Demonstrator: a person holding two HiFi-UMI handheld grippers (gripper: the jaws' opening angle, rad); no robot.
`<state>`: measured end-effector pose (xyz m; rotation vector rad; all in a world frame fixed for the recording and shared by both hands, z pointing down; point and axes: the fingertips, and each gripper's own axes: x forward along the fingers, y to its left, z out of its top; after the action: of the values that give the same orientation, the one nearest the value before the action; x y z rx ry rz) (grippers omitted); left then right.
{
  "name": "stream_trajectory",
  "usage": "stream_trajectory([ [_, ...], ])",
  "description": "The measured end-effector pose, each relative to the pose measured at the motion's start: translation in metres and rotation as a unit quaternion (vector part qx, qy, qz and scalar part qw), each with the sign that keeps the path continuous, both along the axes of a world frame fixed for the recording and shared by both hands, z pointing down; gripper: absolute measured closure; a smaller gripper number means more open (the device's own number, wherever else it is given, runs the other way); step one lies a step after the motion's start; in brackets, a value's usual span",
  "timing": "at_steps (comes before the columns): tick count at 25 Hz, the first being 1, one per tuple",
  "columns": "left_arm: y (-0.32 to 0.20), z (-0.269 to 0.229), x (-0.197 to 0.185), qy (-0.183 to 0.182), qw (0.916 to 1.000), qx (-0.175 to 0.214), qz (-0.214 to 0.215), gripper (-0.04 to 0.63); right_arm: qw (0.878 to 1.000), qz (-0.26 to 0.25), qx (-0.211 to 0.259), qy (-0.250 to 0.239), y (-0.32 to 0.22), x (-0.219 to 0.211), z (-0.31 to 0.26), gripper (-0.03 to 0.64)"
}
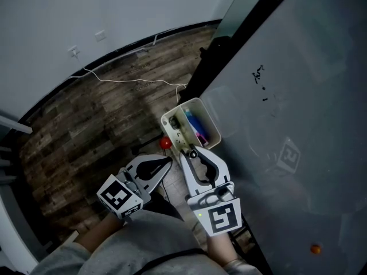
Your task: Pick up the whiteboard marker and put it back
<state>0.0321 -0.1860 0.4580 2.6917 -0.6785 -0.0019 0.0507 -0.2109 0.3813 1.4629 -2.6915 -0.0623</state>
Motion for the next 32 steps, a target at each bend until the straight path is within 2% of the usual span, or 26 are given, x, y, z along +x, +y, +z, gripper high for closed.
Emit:
stream_trajectory([
  [5, 0.002, -0.001, -0.001, 0.001, 1.0, -0.002, -0.001, 0.58, 1.0, 0.0, 0.004, 0.013, 0.006, -0.001, 0.003, 0.535],
  [32, 0.018, 0.003, 0.004, 0.005, 1.0, -0.004, -0.006, 0.58, 1.0, -0.006, -0.009, 0.011, 0.031, 0.005, 0.018, 0.518],
])
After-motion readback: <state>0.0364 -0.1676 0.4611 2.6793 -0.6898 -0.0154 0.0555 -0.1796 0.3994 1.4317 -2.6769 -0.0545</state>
